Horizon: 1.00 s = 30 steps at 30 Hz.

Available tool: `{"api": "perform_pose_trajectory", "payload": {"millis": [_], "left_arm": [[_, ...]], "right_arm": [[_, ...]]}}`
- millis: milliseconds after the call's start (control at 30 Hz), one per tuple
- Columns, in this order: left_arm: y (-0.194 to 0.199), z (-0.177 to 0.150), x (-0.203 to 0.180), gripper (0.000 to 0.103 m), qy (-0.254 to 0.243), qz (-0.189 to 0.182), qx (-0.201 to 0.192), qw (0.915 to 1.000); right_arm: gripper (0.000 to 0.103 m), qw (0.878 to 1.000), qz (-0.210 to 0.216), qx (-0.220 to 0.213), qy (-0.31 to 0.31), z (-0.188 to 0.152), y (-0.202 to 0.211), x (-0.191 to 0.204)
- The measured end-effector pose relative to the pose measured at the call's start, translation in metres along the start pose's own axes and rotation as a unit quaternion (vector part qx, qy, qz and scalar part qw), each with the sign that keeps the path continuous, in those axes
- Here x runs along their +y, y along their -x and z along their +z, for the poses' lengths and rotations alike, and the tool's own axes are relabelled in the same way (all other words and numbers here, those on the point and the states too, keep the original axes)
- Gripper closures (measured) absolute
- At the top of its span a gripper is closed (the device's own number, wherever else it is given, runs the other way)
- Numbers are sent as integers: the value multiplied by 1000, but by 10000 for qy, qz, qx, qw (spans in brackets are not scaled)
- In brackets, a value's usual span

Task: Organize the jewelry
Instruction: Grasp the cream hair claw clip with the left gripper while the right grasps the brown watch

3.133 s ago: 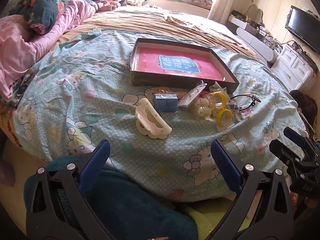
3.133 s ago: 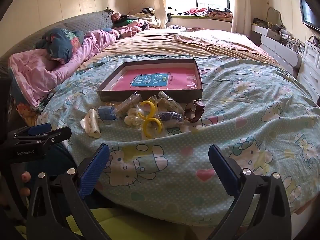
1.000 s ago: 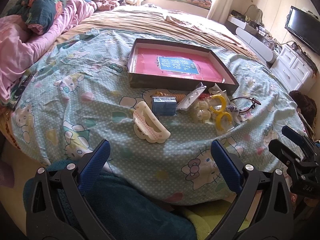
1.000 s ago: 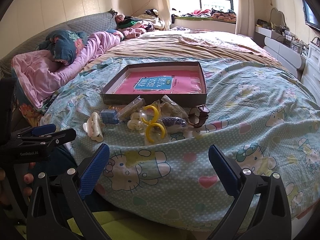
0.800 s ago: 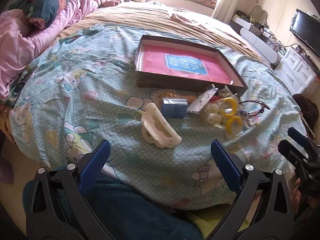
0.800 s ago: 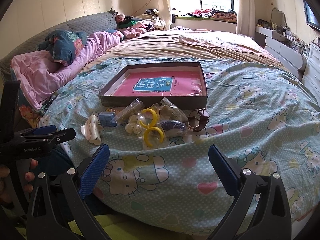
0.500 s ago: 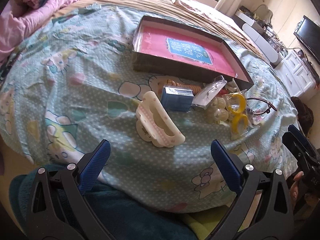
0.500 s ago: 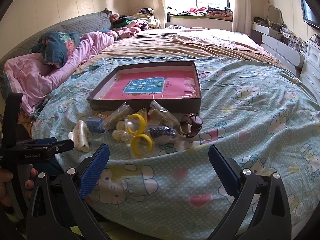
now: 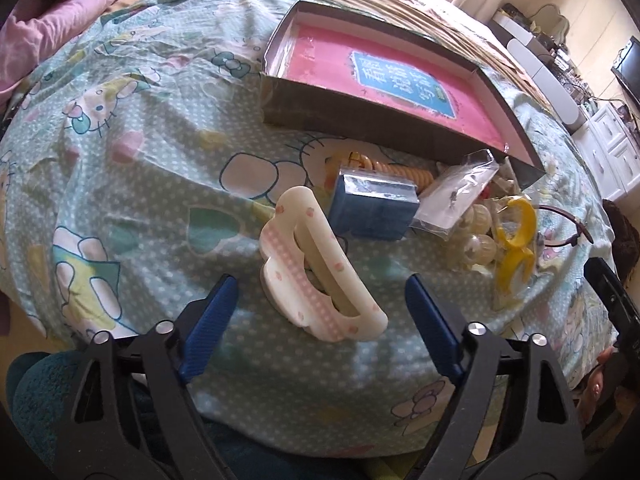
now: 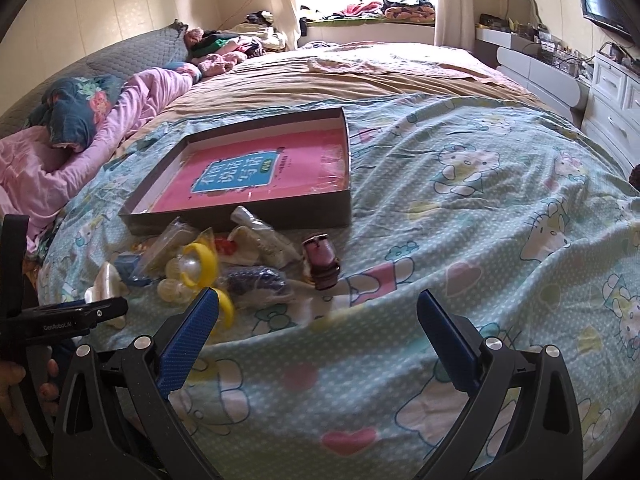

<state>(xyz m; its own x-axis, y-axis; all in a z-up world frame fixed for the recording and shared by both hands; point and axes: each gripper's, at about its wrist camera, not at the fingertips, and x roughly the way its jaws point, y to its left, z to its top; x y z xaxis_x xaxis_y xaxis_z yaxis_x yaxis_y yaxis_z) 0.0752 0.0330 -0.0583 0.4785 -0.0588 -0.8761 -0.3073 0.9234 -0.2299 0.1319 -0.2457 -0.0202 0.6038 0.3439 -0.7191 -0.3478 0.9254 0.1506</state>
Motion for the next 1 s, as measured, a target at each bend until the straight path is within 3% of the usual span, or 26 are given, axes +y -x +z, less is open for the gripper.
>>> {"api": "perform_pose_trajectory", "payload": {"millis": [100,233,267,333,567,667,733,767,933,967,1000], "left_arm": [[-1,2,-1,35,-55,56,-37,10000],[-1,6,-1,58,-85,52,-112,9999],[0,8,0,59,-70,13,-126,9999],[1,10,2,60,-45,-77,-175,9998],[15,16,2,62,-140,-140,-443,9988],[21,22,1,62,-207,-125,-553,9982],[23,28,4,62,-181,-150,-599,9979],[24,31,4,62,-168,-165,-614,9978],[28,43,7,64,-172,-162,-722,9971],[28,45,7,73,-162,-182,-733,9970],[28,46,8,75,-158,-190,-737,9970]], "right_arm": [[4,10000,8,8,-67,3,-7,-6],[5,10000,-21,-17,-66,8,-18,-11],[5,10000,-21,-6,-60,9,-21,-12],[18,10000,42,20,-49,13,-27,-13],[41,9996,228,153,-23,20,-44,-13],[58,9991,355,222,1,21,-50,-12],[77,9987,434,273,30,21,-52,-10],[82,9984,489,284,44,21,-53,-10],[86,9984,531,183,60,24,-50,-10],[86,9984,533,162,47,24,-49,-11],[86,9984,543,132,27,25,-47,-12]]}}
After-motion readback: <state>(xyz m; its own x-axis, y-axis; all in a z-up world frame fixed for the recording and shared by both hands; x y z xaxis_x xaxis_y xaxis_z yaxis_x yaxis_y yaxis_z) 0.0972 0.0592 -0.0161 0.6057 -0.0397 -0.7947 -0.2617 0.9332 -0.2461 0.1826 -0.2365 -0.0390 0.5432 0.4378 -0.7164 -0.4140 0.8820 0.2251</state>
